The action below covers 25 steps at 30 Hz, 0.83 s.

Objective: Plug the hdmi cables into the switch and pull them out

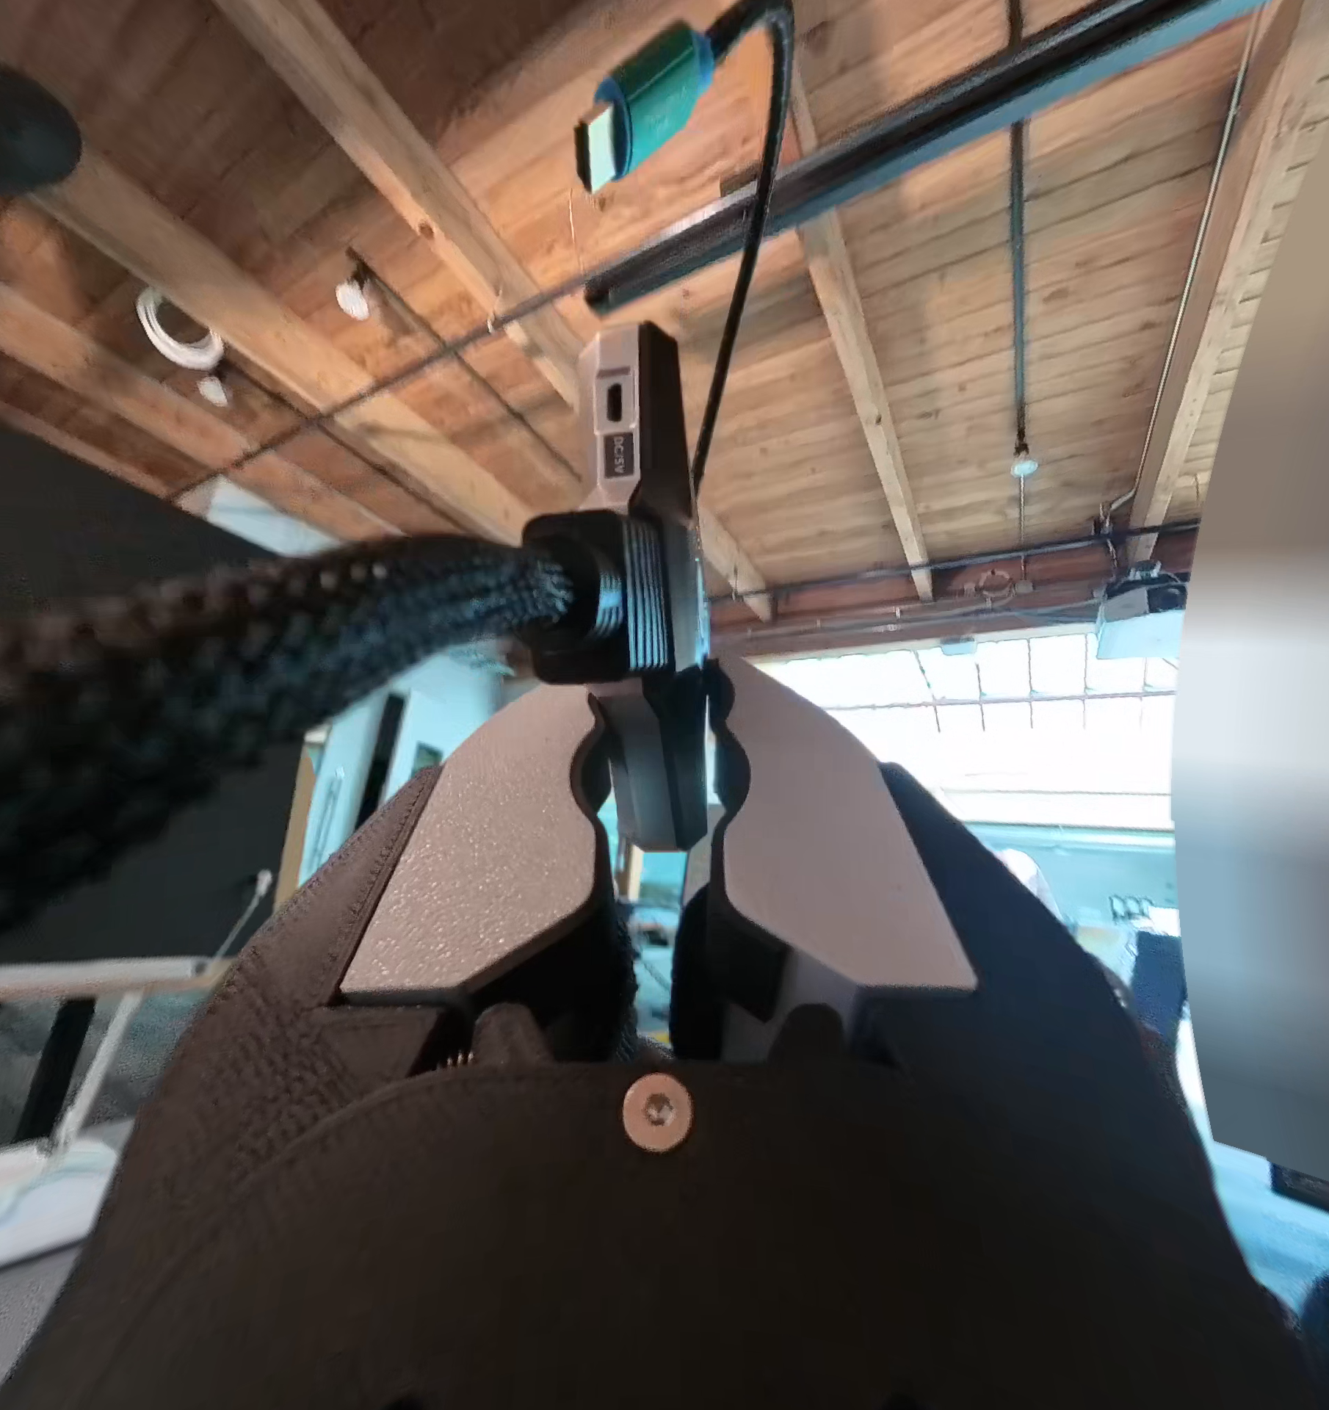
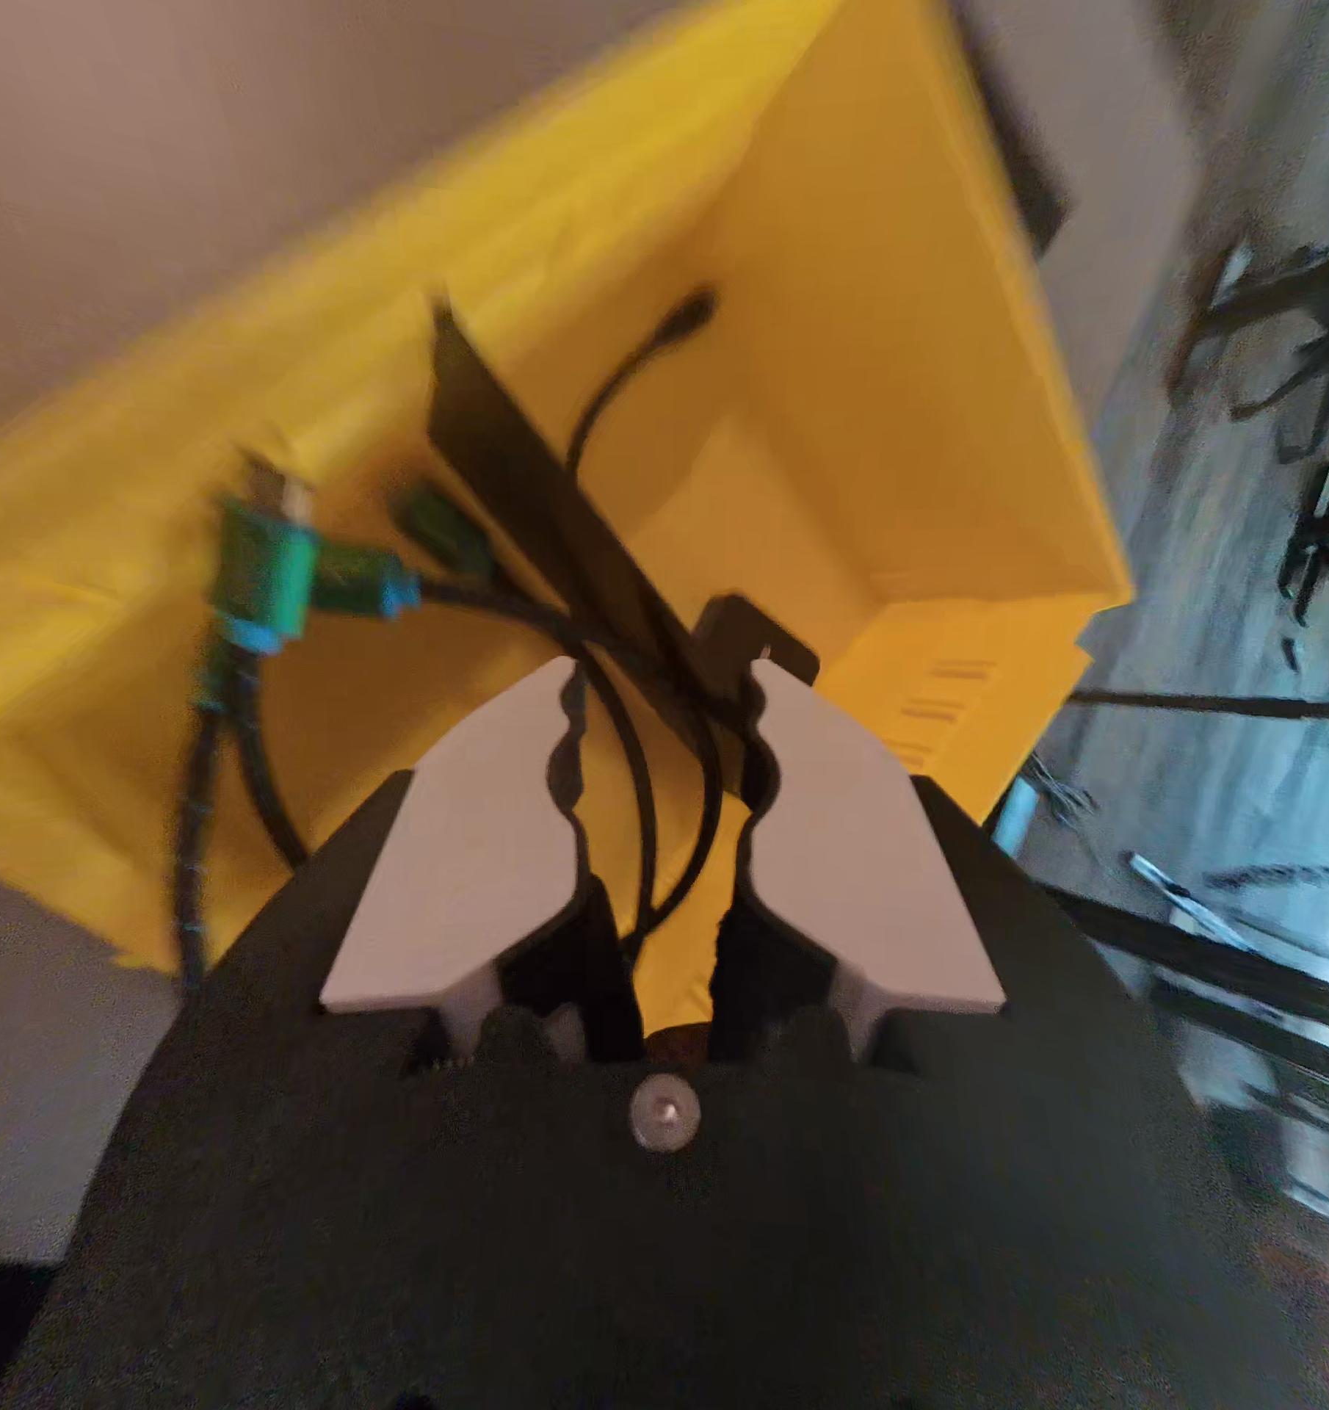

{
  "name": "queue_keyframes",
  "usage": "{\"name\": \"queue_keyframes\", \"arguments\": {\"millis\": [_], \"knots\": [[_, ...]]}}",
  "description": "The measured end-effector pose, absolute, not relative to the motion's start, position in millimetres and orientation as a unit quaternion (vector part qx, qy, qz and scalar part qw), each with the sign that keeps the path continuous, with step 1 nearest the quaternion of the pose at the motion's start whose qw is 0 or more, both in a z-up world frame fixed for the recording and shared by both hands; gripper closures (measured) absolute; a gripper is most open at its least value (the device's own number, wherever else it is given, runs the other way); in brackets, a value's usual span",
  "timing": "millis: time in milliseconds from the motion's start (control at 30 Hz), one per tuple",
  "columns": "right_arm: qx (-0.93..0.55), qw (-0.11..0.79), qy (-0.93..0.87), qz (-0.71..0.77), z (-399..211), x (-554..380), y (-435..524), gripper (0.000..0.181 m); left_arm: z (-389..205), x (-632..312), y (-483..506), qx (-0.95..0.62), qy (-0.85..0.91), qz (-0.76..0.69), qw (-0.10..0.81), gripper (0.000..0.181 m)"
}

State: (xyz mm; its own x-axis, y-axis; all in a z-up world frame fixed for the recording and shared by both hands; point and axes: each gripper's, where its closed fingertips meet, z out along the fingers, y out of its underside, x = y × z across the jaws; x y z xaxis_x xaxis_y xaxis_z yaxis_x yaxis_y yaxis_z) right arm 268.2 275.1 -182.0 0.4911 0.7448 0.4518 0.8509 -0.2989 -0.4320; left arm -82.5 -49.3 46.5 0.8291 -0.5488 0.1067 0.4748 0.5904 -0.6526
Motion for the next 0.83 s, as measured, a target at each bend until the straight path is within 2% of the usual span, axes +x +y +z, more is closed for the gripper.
{"name": "queue_keyframes", "arguments": {"millis": [100, 167, 200, 267, 433, 600, 733, 833], "knots": [[-0.745, 0.517, -0.406, 0.108, -96, 216, 243, 0.116, 35, -69, -33, -0.418, 0.081, -0.311, 0.85, 0.159], [-0.616, 0.624, -0.377, 0.298, -24, 173, 188, 0.114, 27, -58, -25, -0.45, 0.103, -0.324, 0.826, 0.159], [-0.554, 0.639, -0.365, 0.388, 6, 158, 157, 0.115, 23, -53, -22, -0.463, 0.113, -0.325, 0.817, 0.159], [-0.469, 0.615, -0.373, 0.512, 33, 132, 99, 0.111, 16, -41, -18, -0.483, 0.135, -0.325, 0.802, 0.16], [-0.348, 0.533, -0.465, 0.615, 18, 50, -2, 0.095, 11, -15, -22, -0.474, 0.171, -0.376, 0.778, 0.163], [-0.294, 0.558, -0.377, 0.678, 34, 25, -15, 0.127, 1, 8, -20, -0.476, 0.18, -0.425, 0.749, 0.159], [-0.272, 0.516, -0.326, 0.744, 42, 31, -16, 0.14, -7, 25, -19, -0.487, 0.199, -0.436, 0.73, 0.16], [-0.273, 0.501, -0.32, 0.756, 40, 35, -13, 0.161, -16, 38, -18, -0.504, 0.221, -0.437, 0.711, 0.16]]}}
